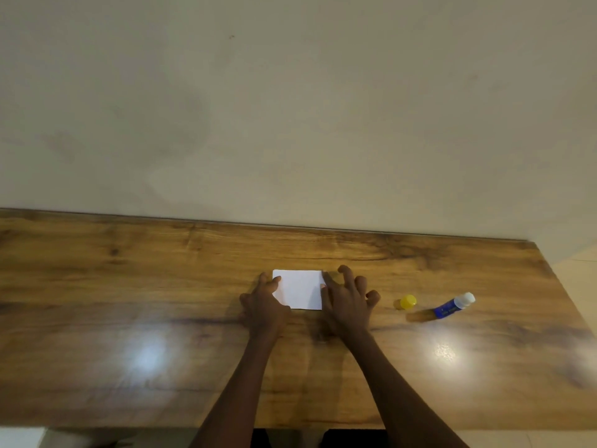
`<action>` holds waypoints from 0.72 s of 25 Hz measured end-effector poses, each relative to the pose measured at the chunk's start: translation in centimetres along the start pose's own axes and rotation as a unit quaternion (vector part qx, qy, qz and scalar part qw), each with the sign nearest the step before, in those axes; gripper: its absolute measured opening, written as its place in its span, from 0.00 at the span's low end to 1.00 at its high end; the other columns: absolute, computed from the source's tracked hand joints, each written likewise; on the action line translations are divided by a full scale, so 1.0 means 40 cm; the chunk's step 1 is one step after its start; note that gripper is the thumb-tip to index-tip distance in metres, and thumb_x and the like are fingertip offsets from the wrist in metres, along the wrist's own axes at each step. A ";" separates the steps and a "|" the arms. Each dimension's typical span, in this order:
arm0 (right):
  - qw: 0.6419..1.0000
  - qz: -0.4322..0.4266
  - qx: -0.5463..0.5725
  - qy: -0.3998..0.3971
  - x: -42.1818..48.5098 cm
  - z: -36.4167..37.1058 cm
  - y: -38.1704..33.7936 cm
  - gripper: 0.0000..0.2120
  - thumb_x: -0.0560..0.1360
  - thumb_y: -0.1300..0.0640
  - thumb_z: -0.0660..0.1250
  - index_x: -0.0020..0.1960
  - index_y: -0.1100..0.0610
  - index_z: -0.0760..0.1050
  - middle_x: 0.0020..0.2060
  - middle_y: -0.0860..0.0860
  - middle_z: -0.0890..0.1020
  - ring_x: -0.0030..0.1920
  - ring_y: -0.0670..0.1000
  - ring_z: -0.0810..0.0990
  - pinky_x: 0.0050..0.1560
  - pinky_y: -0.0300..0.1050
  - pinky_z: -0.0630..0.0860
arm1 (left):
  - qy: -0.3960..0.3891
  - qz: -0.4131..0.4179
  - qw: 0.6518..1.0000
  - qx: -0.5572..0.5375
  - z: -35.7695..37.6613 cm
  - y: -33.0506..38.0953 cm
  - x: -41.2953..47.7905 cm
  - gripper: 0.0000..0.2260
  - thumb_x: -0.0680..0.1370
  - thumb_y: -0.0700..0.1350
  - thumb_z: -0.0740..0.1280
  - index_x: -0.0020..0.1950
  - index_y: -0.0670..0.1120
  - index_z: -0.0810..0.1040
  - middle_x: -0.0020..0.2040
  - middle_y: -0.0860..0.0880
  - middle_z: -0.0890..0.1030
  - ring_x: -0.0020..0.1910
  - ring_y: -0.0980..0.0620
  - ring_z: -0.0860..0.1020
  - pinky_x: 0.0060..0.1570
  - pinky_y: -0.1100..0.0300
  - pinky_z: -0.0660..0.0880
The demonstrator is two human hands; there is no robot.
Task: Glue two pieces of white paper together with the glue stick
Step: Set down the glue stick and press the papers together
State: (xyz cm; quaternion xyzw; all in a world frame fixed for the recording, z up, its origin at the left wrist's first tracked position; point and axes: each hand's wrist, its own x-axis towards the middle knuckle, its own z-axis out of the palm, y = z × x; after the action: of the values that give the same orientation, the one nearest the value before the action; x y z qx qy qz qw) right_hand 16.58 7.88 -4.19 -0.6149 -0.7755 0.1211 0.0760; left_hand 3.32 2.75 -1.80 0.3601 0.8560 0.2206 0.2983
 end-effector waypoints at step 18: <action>0.990 -0.121 0.012 -0.070 -0.131 0.031 -0.146 0.17 0.75 0.49 0.57 0.63 0.49 0.68 0.71 0.51 0.62 0.68 0.58 0.62 0.62 0.60 0.59 | -0.026 0.013 0.999 -0.043 -0.035 -0.009 0.025 0.22 0.71 0.36 0.68 0.65 0.46 0.71 0.72 0.49 0.65 0.67 0.45 0.68 0.64 0.52 0.71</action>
State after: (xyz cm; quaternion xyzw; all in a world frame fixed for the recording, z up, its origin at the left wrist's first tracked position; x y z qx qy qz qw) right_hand 12.00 1.40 -3.58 -0.5051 -0.8463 0.1637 0.0430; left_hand 1.64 3.03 -1.35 0.3641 0.8326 0.2516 0.3330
